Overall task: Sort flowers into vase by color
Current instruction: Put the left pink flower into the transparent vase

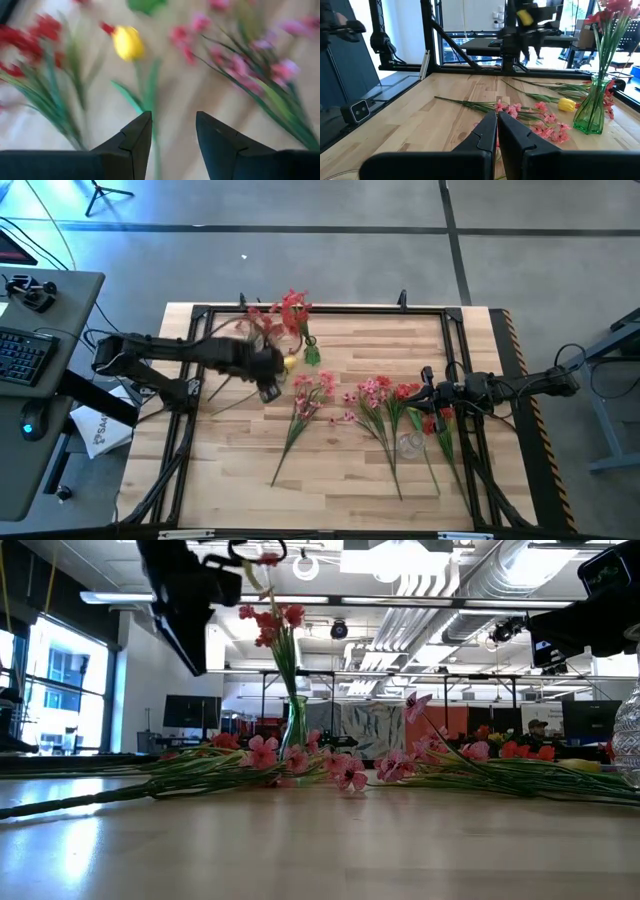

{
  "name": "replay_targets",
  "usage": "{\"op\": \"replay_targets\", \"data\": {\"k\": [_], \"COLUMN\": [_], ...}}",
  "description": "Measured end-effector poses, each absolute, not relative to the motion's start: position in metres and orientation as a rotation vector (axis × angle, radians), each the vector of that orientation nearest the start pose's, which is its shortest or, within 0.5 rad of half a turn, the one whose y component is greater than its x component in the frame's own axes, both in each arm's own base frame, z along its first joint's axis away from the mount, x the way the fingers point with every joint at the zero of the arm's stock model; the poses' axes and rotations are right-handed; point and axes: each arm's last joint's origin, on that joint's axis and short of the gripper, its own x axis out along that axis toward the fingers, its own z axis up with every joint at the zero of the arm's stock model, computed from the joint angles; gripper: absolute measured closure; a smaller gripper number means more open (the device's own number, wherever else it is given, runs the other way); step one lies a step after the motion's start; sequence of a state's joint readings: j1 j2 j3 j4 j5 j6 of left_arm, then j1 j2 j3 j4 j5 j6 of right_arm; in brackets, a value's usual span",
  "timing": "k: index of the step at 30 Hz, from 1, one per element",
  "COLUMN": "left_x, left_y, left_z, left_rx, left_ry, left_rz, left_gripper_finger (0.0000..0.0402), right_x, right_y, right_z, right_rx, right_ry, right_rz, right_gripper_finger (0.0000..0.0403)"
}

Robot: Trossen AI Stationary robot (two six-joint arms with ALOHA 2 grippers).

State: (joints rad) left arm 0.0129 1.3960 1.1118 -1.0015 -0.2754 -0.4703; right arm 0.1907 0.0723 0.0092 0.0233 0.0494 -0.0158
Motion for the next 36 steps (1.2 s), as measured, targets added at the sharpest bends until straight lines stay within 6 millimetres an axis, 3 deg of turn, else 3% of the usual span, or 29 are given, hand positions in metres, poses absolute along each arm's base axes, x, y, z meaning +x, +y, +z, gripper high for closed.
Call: {"op": "replay_targets", "data": {"k": [9,15,24,30,36], "left_x": [0.245,0.241,0.234,0.236,0.251], "left_y": [-0.056,-0.092,-0.094,-0.095,-0.103], "left_z": [0.258,0.230,0.174,0.157,0.139], "left_rx": [-0.284,-0.283,-0.521,-0.609,-0.575], "left_ry": [1.133,0.906,0.825,0.813,0.901], "left_rz": [0.513,0.518,0.432,0.355,0.339], "left_gripper_finger": [0.0269,0.0269,0.0236,0.0188,0.0181], "right_x": [0.100,0.100,0.100,0.100,0.100], "right_y": [0.018,0.018,0.018,0.018,0.018], "right_z": [0.163,0.163,0.163,0.163,0.163], "right_rx": [-0.021,-0.021,-0.021,-0.021,-0.021], "right_ry": [0.038,0.039,0.039,0.039,0.039], "right_rz": [0.142,0.142,0.142,0.142,0.142], "right_gripper_finger": [0.0389,0.0389,0.0389,0.0389,0.0389]}}
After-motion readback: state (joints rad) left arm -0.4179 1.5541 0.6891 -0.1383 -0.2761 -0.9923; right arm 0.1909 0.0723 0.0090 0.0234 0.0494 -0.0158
